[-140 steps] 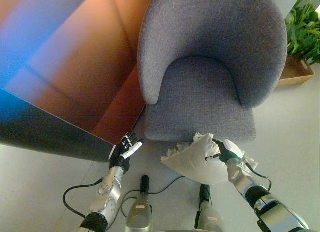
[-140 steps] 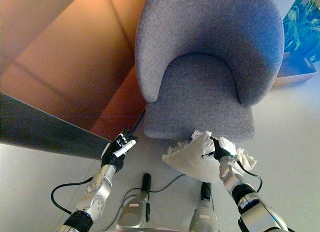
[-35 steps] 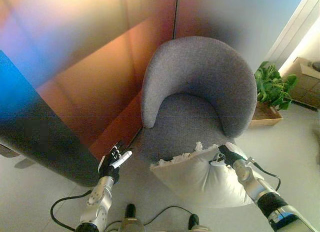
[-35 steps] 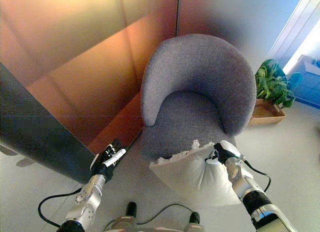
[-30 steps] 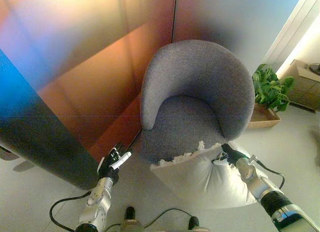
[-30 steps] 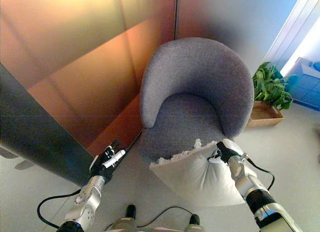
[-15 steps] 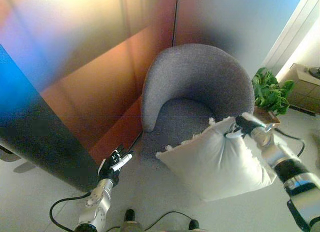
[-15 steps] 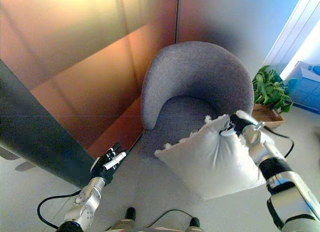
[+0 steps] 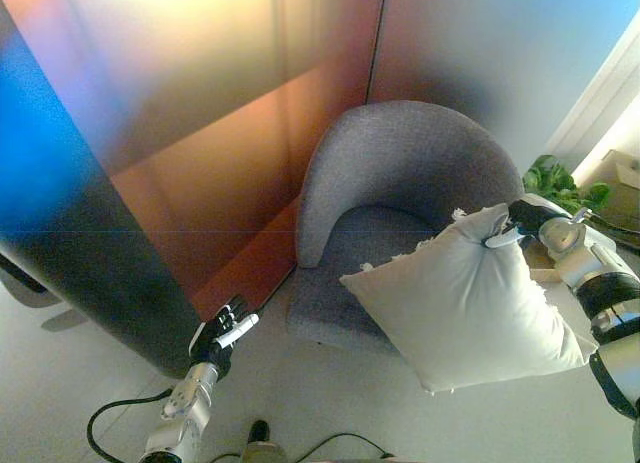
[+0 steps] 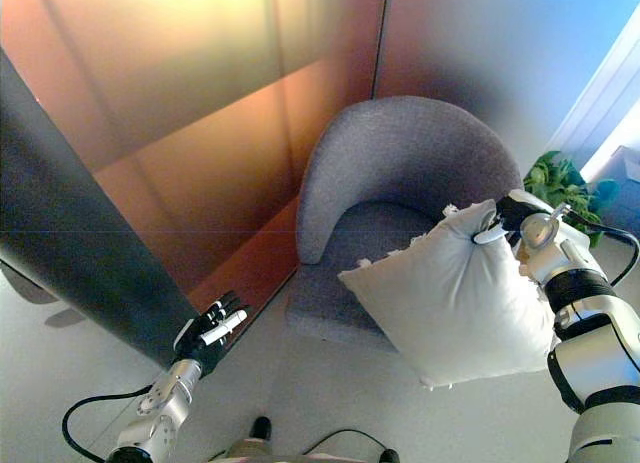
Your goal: Pick up the pillow and put it on the sofa.
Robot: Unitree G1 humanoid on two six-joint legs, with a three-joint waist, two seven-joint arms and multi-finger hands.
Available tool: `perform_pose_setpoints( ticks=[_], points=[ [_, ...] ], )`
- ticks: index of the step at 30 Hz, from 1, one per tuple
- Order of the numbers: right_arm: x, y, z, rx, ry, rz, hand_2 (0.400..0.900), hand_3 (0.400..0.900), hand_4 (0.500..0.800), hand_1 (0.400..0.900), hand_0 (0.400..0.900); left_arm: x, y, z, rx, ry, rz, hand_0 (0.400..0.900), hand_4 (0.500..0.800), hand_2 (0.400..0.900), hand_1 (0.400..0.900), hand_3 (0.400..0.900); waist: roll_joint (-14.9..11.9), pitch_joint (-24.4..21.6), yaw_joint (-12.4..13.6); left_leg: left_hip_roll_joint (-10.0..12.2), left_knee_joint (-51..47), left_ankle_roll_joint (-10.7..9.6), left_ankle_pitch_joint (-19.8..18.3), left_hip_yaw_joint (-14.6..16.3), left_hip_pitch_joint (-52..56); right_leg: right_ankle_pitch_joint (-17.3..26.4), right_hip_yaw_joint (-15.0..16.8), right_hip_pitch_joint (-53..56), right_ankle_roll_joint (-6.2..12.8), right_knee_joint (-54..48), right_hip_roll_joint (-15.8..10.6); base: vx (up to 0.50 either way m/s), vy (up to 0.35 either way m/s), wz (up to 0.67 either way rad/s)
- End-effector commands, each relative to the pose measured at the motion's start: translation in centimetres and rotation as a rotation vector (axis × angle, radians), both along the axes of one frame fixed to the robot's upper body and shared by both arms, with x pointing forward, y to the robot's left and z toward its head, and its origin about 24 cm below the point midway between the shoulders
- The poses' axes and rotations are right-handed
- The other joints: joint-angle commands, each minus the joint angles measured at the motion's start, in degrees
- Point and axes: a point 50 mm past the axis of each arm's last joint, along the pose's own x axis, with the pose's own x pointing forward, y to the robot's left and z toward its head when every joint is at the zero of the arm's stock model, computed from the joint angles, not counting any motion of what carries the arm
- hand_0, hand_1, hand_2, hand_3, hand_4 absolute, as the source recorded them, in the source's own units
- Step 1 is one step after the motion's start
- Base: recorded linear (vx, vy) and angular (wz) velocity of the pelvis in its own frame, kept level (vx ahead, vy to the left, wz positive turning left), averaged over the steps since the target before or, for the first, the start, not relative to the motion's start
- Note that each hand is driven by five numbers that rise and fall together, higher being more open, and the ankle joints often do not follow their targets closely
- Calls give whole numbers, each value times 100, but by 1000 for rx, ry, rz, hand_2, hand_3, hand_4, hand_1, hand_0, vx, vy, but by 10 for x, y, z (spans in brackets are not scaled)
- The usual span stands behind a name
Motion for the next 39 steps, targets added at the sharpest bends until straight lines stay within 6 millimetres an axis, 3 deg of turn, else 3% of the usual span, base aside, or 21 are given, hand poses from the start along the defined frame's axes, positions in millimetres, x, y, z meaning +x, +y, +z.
perform_pose_setpoints(
  ticks=[1, 4, 12, 20, 21, 22, 39],
  points=[
    [16, -9, 138, -168, -373, -23, 400, 400, 500, 400, 400, 21, -2, 27, 44, -139, -131, 900, 800, 900, 900, 900, -378, -588, 293, 159, 3, 16, -201, -52, 155, 177, -296, -33, 261, 45, -371, 40, -34, 8],
    [16, -9, 144, -167, -398, -46, 400, 400, 500, 400, 400, 25, -1, 33, 47, -164, -149, 900, 800, 900, 900, 900, -385, -486, 351, 183, 3, -2, -188, -104, 30, 180, -308, -141, 256, 35, -337, -13, -66, 6],
    [20, 3, 168, -208, -543, -79, 400, 400, 500, 400, 400, 56, -6, 66, 84, -303, -178, 900, 800, 900, 900, 900, -437, 98, 404, 273, 3, -10, -133, -269, -537, 222, -226, -664, 231, 22, -186, -164, -119, -3],
    [15, -1, 192, -310, -657, -189, 400, 400, 500, 400, 400, 70, -13, 89, 71, -413, -167, 900, 800, 900, 900, 900, -267, 528, 425, 231, 3, 4, -22, -396, -1001, 273, -133, -1077, 201, 22, -124, -110, -17, -3],
    [14, -2, 193, -310, -666, -203, 624, 624, 634, 624, 624, 71, -13, 91, 68, -420, -162, 900, 800, 900, 900, 900, -249, 560, 418, 221, 3, 11, -9, -403, -1033, 280, -122, -1104, 194, 23, -121, -40, 10, -2],
    [14, -2, 194, -321, -669, -210, 900, 900, 800, 900, 900, 71, -13, 92, 67, -425, -159, 900, 800, 900, 900, 900, -237, 587, 418, 195, 3, 22, -6, -412, -1060, 284, -105, -1130, 190, 28, -116, -37, 18, -1],
    [11, -11, 189, -354, -637, -249, 900, 900, 800, 900, 900, 71, -8, 96, 60, -442, -160, 900, 800, 900, 900, 900, -228, 596, 445, 105, 3, 28, -24, -357, -1042, 285, -118, -1132, 199, 46, -185, -2, 1, 0]
  ],
)
